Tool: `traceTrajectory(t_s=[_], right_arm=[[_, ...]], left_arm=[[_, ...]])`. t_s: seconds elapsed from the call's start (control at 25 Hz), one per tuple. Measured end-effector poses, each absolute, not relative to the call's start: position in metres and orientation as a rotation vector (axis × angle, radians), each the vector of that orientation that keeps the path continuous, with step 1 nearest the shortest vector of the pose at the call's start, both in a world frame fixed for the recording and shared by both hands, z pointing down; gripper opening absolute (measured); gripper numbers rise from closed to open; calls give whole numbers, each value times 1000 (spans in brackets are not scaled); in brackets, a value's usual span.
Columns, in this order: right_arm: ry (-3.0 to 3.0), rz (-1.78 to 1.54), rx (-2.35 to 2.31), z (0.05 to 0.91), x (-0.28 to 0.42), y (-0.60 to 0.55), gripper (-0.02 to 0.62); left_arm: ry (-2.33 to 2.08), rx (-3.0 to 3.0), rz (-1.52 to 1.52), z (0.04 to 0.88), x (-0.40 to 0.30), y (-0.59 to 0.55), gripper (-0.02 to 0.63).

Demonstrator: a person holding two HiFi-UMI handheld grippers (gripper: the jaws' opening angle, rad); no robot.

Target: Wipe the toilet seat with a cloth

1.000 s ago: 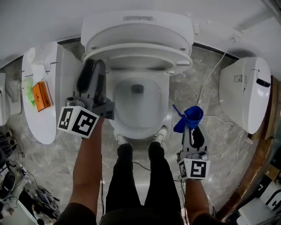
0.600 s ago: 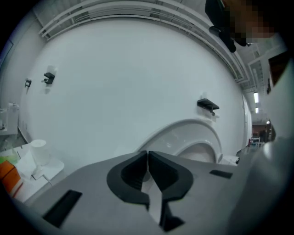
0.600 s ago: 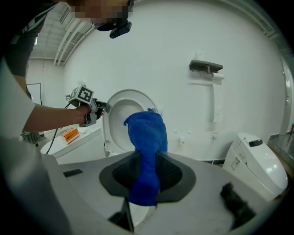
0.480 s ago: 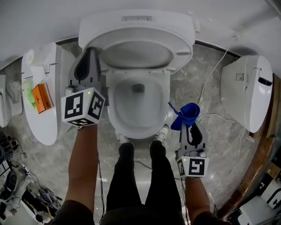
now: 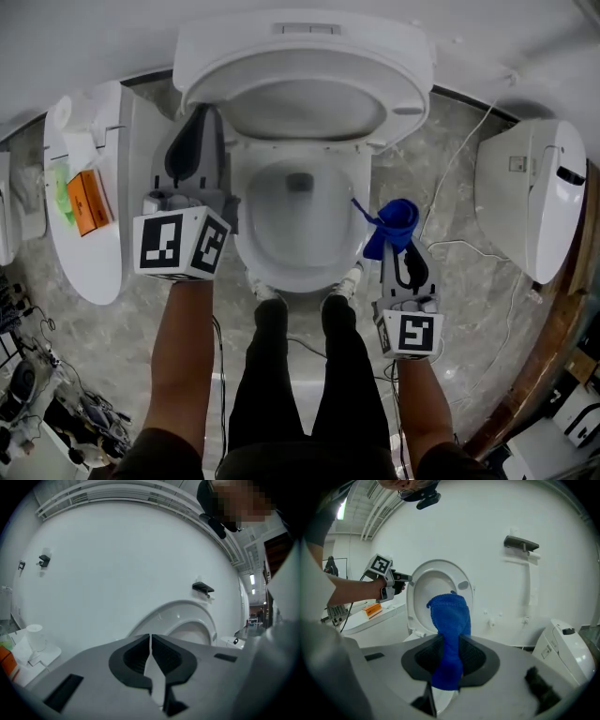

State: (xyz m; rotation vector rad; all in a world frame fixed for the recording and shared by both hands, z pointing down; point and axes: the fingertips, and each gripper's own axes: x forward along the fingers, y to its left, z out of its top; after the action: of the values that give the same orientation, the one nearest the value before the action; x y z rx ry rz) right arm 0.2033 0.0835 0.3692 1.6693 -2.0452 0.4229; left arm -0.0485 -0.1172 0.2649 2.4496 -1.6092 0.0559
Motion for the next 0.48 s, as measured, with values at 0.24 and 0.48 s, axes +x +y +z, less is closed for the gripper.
traceTrajectory(t_s=[0.24,0.48], right_arm=[[-2087,452,1556,400,169,70,92],[-2145,452,1372,441,108,48,92]], left_arm=[[-1591,2393,90,289,-70,-69,21],[-1536,2278,187,332,-100,-2,11]])
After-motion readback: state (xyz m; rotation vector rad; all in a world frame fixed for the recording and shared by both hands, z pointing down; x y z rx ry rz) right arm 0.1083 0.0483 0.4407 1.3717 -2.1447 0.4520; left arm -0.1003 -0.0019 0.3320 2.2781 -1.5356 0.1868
